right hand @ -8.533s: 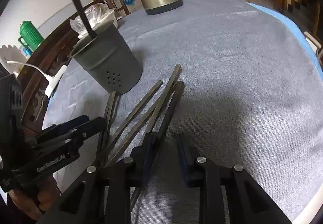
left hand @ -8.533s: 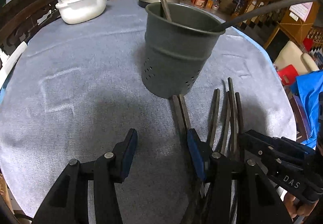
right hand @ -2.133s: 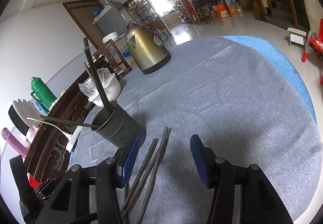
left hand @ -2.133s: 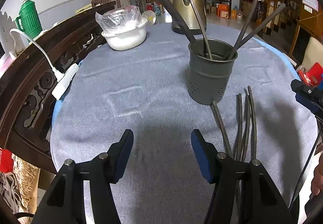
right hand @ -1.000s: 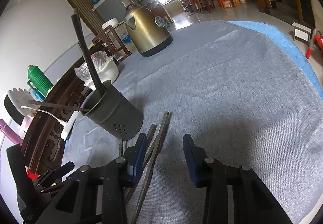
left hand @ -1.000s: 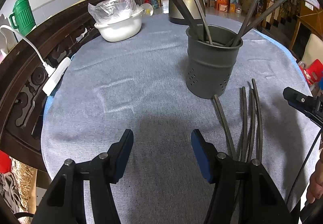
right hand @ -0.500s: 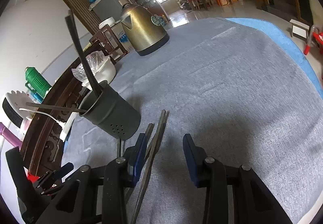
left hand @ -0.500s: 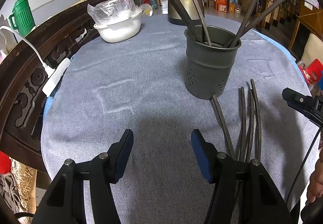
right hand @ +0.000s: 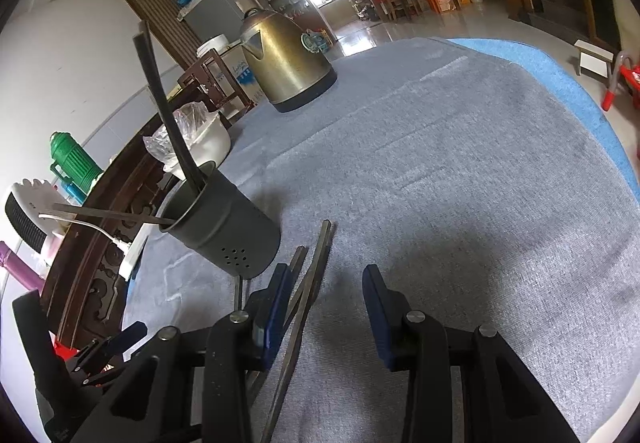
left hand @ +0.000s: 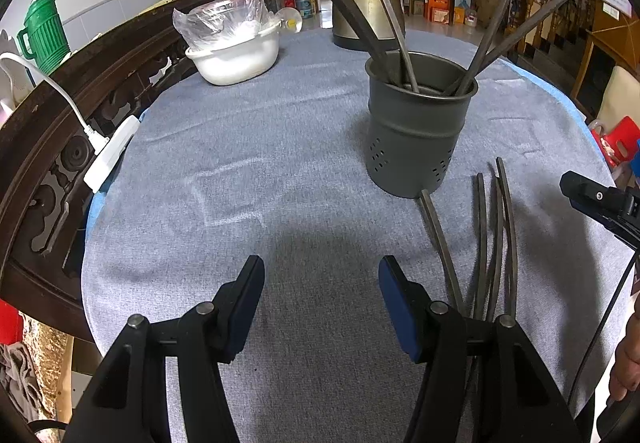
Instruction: Organize utensils
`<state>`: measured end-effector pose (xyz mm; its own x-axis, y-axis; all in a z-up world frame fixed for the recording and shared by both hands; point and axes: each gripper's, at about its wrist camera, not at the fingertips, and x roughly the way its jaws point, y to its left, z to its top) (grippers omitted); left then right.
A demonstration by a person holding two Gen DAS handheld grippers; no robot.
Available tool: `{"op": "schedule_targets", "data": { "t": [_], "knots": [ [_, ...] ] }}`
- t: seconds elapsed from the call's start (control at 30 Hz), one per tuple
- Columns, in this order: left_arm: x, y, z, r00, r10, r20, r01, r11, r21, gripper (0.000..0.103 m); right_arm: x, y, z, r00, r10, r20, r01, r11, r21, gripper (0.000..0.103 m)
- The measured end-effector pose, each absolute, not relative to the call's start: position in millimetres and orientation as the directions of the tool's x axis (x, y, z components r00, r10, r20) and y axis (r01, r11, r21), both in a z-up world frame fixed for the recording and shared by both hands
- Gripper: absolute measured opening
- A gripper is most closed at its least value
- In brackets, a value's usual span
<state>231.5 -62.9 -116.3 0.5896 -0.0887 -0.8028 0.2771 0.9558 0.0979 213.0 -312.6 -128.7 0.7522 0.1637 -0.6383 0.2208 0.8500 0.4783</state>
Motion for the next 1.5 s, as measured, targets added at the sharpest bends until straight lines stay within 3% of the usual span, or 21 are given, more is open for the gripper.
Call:
{"op": "schedule_targets", "data": {
  "t": [1.2, 1.5],
  "knots": [
    [245.0, -63.2, -125.9, 0.565, -0.114, -0.817, 0.29, 0.954, 0.068, 0.06, 222.6, -308.9, -132.5, 0.735, 0.163, -0.658, 0.222, 0.859, 0.461, 0.041],
    [259.6, -66.4, -129.5, 0.521, -0.196, -0.831, 0.316, 0.948, -0.025, 0.06, 231.6, -305.2, -137.5, 0.714, 0.165, -0.68, 0.221, 0.869, 0.443, 0.041]
  ]
}}
